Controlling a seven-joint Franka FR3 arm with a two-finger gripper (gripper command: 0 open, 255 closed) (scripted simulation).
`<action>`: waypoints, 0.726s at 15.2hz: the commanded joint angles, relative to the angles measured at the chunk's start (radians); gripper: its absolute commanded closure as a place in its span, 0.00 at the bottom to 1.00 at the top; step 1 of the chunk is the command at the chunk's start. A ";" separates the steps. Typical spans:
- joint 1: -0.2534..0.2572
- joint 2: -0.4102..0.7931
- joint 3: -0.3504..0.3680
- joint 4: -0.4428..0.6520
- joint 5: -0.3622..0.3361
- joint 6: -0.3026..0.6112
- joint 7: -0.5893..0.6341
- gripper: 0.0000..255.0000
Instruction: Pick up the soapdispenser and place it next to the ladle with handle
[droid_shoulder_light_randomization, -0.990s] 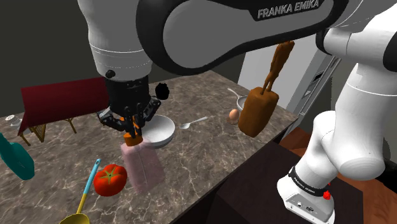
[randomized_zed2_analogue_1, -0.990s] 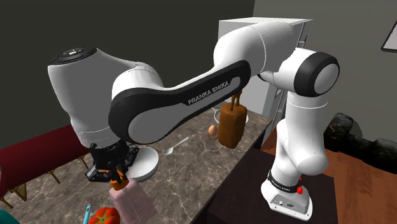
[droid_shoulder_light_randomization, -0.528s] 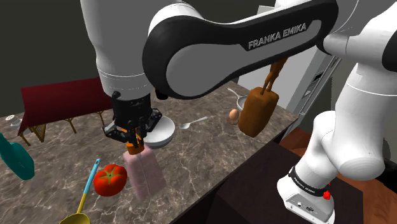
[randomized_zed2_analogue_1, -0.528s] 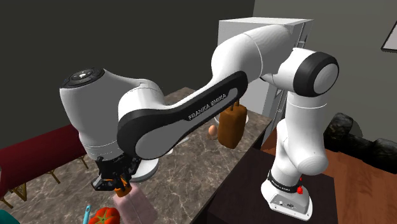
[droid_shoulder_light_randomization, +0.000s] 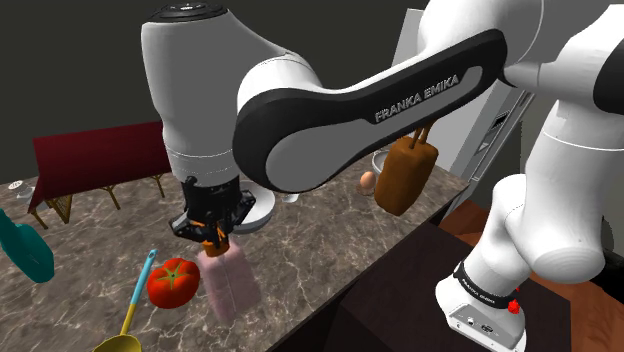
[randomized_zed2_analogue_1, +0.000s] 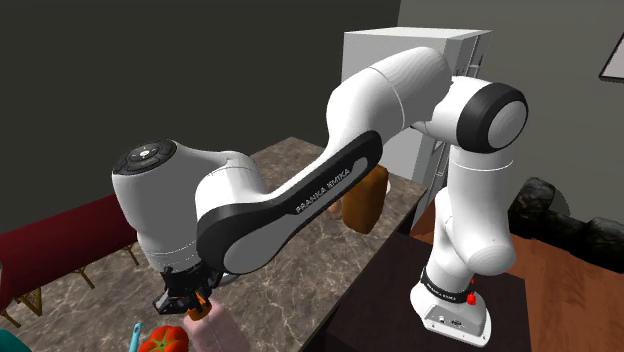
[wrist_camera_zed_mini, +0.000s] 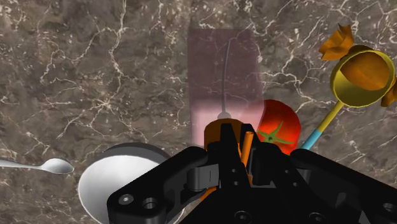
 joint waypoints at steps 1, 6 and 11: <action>0.002 0.010 -0.001 -0.015 -0.006 0.024 0.007 1.00; 0.003 0.024 -0.004 -0.044 -0.016 0.065 0.016 1.00; 0.003 0.024 -0.003 -0.044 -0.016 0.065 0.016 1.00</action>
